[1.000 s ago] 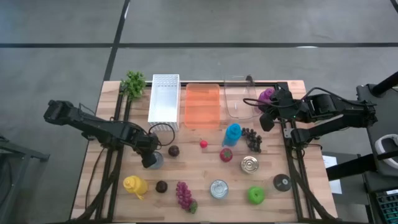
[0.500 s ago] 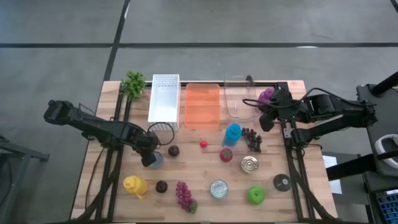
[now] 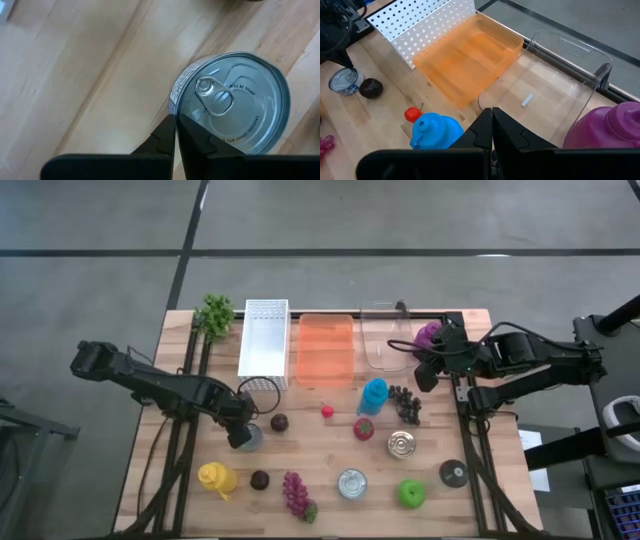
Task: Pick & Place Food Item
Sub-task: Put the left blue tuna can into the white bin
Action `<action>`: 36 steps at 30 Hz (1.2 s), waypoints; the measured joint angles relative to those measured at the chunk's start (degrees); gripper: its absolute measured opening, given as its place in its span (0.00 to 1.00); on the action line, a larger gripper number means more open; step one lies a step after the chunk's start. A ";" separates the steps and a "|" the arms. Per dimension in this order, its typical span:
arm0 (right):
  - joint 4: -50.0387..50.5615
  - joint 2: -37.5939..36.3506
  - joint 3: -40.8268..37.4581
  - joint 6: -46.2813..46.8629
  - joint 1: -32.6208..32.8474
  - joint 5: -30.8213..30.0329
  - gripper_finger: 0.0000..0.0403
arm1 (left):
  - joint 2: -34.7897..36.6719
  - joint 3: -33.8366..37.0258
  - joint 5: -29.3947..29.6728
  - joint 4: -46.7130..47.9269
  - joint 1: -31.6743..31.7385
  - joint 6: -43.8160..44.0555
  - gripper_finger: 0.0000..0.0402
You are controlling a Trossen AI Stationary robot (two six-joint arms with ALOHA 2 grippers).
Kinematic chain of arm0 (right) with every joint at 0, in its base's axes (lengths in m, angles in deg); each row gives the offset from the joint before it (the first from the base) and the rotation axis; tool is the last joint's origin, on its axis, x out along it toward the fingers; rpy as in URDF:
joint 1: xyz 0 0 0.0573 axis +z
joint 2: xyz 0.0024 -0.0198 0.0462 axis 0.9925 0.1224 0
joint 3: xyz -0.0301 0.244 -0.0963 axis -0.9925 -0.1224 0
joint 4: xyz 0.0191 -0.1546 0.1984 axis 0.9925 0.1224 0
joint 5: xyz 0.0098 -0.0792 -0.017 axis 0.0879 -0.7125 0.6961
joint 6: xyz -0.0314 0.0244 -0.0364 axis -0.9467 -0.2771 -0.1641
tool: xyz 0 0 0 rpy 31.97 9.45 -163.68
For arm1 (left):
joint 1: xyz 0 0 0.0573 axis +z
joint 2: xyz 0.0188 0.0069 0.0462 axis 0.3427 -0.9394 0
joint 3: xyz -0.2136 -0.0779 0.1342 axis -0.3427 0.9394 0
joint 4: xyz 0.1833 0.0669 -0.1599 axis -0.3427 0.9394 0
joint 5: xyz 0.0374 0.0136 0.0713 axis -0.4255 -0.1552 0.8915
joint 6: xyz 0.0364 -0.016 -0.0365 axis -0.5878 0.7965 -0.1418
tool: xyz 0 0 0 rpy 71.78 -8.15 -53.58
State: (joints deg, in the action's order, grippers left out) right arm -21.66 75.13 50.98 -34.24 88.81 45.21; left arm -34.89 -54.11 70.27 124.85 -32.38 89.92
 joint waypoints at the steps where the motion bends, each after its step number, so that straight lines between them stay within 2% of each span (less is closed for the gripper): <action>1: -0.13 0.00 -0.02 0.00 0.00 0.00 0.02 | 0.00 0.00 0.01 -0.02 0.00 0.00 0.06; 12: -0.18 -0.07 -0.07 -1.11 0.00 1.26 0.02 | 0.00 0.00 1.54 0.20 0.00 0.44 0.03; 24: -3.73 -0.09 -0.32 -14.72 0.02 17.93 0.02 | 0.00 0.00 1.54 0.17 0.00 0.46 0.00; 36: -6.16 -0.09 -0.34 -17.35 0.01 18.60 0.02 | 0.25 2.36 1.91 -2.15 0.06 1.74 0.00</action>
State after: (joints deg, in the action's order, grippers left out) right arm -27.82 75.05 50.64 -51.59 88.82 63.81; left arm -34.64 -51.76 72.17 122.70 -32.33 91.66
